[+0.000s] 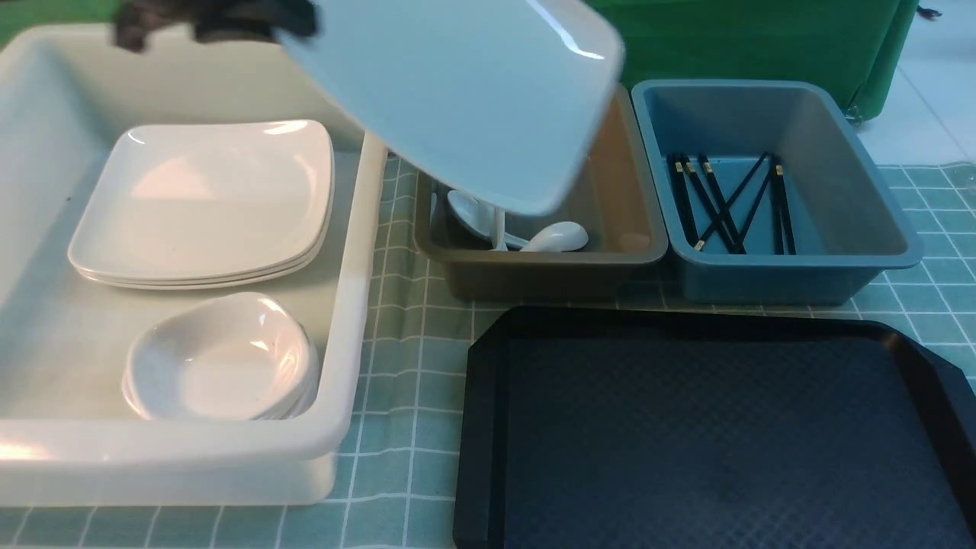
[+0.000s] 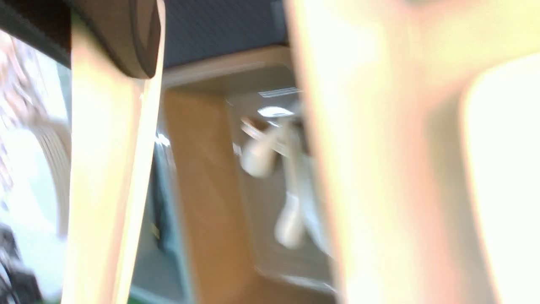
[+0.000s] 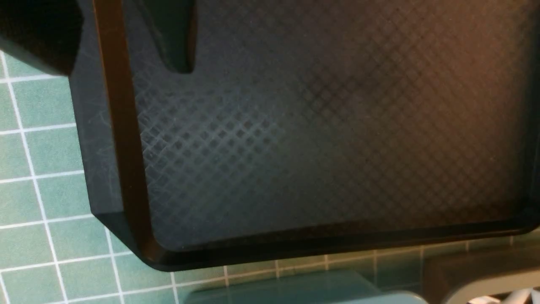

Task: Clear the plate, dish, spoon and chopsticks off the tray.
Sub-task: Use the left arm to put the plate into the large storage box on the left

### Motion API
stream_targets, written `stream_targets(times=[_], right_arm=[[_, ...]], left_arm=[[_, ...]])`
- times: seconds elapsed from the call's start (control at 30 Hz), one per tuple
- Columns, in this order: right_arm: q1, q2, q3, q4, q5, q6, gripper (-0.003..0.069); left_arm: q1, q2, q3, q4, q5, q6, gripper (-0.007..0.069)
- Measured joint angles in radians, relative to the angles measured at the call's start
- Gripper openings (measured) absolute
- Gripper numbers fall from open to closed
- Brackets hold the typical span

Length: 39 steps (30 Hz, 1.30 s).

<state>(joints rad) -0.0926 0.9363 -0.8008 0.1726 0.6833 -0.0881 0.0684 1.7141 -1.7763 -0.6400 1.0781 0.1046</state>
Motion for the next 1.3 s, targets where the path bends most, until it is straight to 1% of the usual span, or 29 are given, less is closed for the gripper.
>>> stream_targets(times=[0.03,0.23,0.33,0.43,0.47,0.53,0.63,1.0,1.1,1.17,1.3], right_arm=[[0.000,0.000,0.000,0.000,0.000,0.000,0.0344],[0.000,0.000,0.000,0.000,-0.001,0.000,0.0342],[0.000,0.000,0.000,0.000,-0.005,0.000,0.0342],[0.000,0.000,0.000,0.000,-0.005,0.000,0.0342],[0.000,0.000,0.000,0.000,-0.005,0.000,0.0342],[0.000,0.000,0.000,0.000,-0.008,0.000,0.0342],[0.000,0.000,0.000,0.000,-0.008,0.000,0.0342],[0.000,0.000,0.000,0.001,-0.017,0.004,0.0342],[0.000,0.000,0.000,0.002,-0.018,0.004,0.0342],[0.000,0.000,0.000,0.002,-0.020,0.004,0.0342],[0.000,0.000,0.000,0.004,-0.022,0.004,0.0342]], left_arm=[[0.067,-0.001,-0.001,-0.014,0.011,0.012,0.0028],[0.292,-0.004,-0.002,-0.065,0.018,0.054,0.0029],[0.377,-0.004,-0.002,-0.067,0.016,0.070,0.0029],[0.426,-0.004,-0.002,-0.052,0.012,0.083,0.0029],[0.448,0.000,-0.003,-0.027,0.009,0.086,0.0029],[0.463,0.017,-0.004,0.006,0.006,0.091,0.0029],[0.465,0.054,-0.004,0.019,0.007,0.096,0.0029],[0.402,0.236,-0.004,0.018,-0.020,0.098,0.0029],[0.391,0.258,-0.004,0.037,-0.042,0.097,0.0029],[0.386,0.275,-0.004,0.075,-0.061,0.097,0.0029],[0.383,0.291,-0.004,0.091,-0.080,0.097,0.0025]])
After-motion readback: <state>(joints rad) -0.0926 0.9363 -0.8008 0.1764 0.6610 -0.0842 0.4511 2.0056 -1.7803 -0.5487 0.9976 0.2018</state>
